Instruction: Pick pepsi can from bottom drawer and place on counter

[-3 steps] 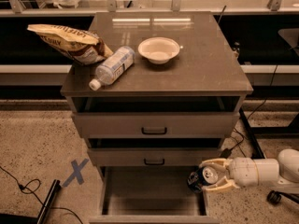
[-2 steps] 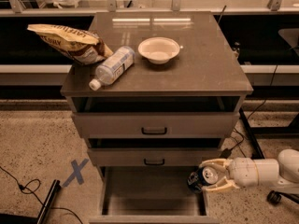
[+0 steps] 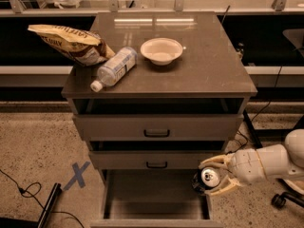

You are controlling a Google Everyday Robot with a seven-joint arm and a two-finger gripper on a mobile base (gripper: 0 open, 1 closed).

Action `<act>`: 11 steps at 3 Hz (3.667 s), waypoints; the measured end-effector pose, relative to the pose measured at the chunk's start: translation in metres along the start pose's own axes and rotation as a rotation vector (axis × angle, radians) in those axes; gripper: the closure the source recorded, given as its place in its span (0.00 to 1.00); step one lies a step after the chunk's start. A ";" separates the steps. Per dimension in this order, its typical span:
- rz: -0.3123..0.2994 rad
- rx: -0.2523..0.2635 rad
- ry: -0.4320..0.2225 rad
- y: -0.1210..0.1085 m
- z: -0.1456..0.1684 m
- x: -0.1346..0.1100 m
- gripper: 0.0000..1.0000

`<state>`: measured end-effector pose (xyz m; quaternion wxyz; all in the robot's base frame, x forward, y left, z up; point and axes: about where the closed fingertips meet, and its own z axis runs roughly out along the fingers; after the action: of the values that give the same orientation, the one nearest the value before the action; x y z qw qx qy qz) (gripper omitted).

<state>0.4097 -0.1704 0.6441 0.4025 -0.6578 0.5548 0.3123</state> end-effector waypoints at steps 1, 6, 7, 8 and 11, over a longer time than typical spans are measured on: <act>-0.087 -0.046 0.072 0.005 -0.018 -0.051 1.00; -0.044 -0.066 0.003 -0.104 -0.106 -0.260 1.00; -0.044 -0.066 0.003 -0.104 -0.106 -0.260 1.00; -0.019 -0.070 0.036 -0.111 -0.103 -0.256 1.00; 0.127 0.034 0.186 -0.193 -0.141 -0.237 1.00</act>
Offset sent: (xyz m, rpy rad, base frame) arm -0.0418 0.0135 0.1711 -0.1315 -0.1564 0.1733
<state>0.5494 -0.1691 0.9506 0.3398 -0.6405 0.6354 0.2655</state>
